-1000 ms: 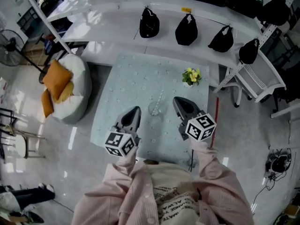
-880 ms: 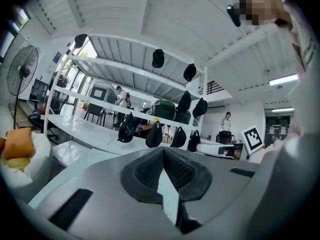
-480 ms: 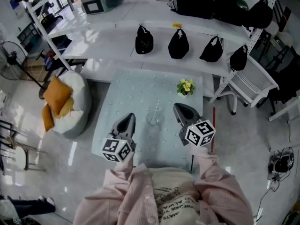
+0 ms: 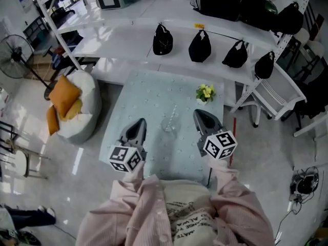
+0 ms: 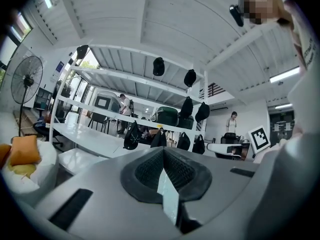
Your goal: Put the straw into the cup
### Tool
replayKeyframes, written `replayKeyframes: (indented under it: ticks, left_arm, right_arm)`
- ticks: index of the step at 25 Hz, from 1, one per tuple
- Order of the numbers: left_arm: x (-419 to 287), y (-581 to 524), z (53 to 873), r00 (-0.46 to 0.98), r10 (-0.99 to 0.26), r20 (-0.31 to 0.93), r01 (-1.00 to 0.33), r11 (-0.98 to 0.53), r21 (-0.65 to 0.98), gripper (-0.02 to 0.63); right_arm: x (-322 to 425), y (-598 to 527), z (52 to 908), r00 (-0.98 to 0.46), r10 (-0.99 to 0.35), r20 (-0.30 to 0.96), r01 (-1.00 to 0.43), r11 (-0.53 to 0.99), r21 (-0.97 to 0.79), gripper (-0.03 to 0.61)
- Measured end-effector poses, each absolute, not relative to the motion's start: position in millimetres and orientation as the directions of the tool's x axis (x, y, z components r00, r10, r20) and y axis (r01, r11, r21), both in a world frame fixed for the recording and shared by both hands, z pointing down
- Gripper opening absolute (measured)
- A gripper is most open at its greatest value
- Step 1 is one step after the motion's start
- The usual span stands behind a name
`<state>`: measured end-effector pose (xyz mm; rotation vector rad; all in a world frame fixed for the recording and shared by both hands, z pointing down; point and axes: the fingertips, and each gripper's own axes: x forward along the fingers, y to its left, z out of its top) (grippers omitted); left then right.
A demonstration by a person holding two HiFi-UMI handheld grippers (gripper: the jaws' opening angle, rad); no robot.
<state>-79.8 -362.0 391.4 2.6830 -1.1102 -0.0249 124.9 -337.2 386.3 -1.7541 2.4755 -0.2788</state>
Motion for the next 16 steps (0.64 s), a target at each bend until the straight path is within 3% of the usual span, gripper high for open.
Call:
replayKeyframes:
  ticks: [16]
  left_arm:
    - [-80.8,-356.0,395.6,0.709,-0.699,0.092,-0.698,-0.679,0.228,0.000]
  right_arm:
    - [123.5,-333.1,387.5,-0.330,-0.943,0.032,-0.928,0.318,-0.193,0.000]
